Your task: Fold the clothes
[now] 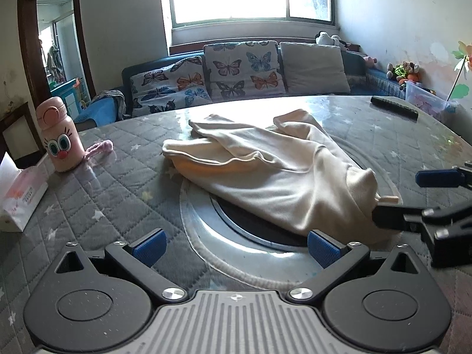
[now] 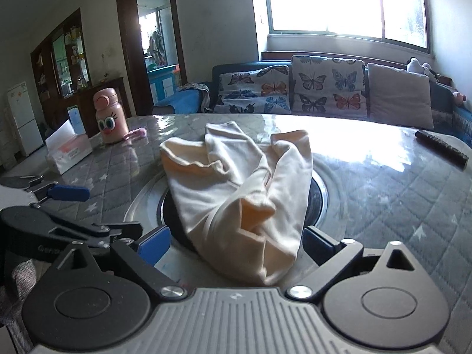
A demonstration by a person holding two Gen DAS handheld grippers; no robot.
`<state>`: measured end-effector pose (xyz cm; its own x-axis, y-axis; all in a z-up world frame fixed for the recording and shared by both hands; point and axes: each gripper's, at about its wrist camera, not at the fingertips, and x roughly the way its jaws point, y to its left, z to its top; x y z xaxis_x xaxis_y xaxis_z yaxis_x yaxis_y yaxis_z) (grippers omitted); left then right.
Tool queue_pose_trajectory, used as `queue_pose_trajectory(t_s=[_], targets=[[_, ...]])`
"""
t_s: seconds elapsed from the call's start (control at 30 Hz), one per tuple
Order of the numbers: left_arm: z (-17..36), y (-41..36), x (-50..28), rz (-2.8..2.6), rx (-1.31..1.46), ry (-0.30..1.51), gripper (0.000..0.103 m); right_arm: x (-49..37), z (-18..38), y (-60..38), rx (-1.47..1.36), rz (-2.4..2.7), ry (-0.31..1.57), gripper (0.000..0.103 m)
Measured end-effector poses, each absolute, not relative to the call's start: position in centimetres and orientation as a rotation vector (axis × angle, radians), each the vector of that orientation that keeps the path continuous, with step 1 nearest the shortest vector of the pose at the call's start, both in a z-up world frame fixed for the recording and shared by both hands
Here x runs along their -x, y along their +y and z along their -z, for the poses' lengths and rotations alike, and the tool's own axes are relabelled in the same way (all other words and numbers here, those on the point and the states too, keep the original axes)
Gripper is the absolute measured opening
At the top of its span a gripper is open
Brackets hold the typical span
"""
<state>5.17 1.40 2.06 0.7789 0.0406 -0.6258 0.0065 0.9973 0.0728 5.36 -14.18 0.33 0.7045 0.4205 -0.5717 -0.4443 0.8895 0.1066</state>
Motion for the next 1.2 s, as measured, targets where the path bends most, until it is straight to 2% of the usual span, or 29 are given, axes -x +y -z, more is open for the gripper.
queue_pose_trajectory(t_s=[0.3,0.47,0.57,0.63,0.73,0.8,0.9,1.2], targets=[[-1.9,2.1,-6.6,-0.029,-0.072,0.687,0.103,-9.4,-0.2,-13.7,-0.005,-0.479,0.654,0.086],[-1.9,2.7,-7.0,-0.040,-0.066,0.691,0.103,-11.4,1.0,-13.2,-0.009,-0.469,0.699,0.076],[-1.8,3.2,-7.2,-0.050,-0.063,0.694,0.103,-11.9,1.7,-13.1,-0.022,-0.484,0.728,0.058],[-1.9,3.5,-7.3,-0.058,-0.061,0.694,0.103,-11.8,1.9,-13.0,-0.031,-0.496,0.734,0.041],[-2.2,4.1,-7.4,-0.072,-0.052,0.687,0.103,-11.3,1.8,-12.8,-0.021,-0.506,0.719,0.021],[-2.6,4.4,-7.4,-0.080,-0.044,0.678,0.103,-10.6,1.4,-12.5,-0.017,-0.530,0.707,0.014],[-3.4,4.7,-7.3,-0.077,-0.034,0.660,0.103,-9.4,0.8,-12.1,-0.006,-0.575,0.682,0.010],[-5.5,4.2,-6.8,0.016,-0.005,0.617,0.103,-3.6,-0.4,-8.7,0.147,-0.789,0.636,0.007]])
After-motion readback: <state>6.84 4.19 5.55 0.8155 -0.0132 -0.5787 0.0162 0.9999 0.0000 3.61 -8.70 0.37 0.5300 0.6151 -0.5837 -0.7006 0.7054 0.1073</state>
